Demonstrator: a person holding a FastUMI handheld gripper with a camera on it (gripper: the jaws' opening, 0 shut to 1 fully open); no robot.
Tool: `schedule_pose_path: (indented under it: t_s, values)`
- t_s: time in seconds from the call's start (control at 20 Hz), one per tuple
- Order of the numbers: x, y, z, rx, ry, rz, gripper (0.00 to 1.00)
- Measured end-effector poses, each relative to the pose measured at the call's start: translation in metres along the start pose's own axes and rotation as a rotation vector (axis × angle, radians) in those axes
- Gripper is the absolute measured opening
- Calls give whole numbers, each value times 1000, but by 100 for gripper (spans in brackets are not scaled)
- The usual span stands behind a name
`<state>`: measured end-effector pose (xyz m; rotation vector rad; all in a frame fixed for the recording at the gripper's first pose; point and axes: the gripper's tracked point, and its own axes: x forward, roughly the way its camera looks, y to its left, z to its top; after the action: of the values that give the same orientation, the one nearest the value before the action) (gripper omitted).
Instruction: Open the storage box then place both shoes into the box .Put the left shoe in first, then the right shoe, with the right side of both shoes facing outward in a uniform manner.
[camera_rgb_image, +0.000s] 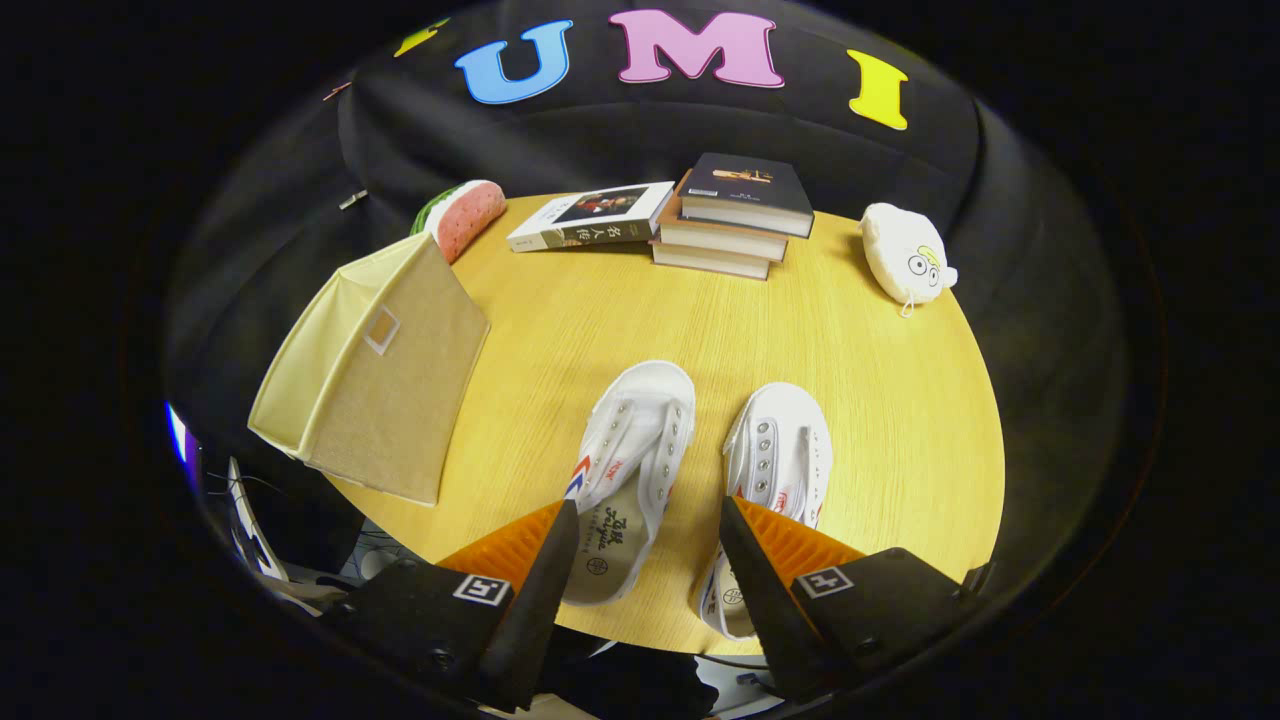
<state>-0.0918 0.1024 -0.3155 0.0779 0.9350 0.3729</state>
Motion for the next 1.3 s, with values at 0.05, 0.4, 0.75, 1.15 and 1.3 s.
schedule_pose_path:
  t_s: [0.05, 0.4, 0.75, 1.15, 1.3]
  values:
    - [5, -2, -3, -2, 8, 0, 86]
    - [38, -3, -11, -1, 46, 0, 77]
    - [30, -5, -33, -66, 104, -41, 65]
    - [70, -23, -3, 14, 4, -133, 59]
    - [87, -18, -11, 70, 20, -116, 46]
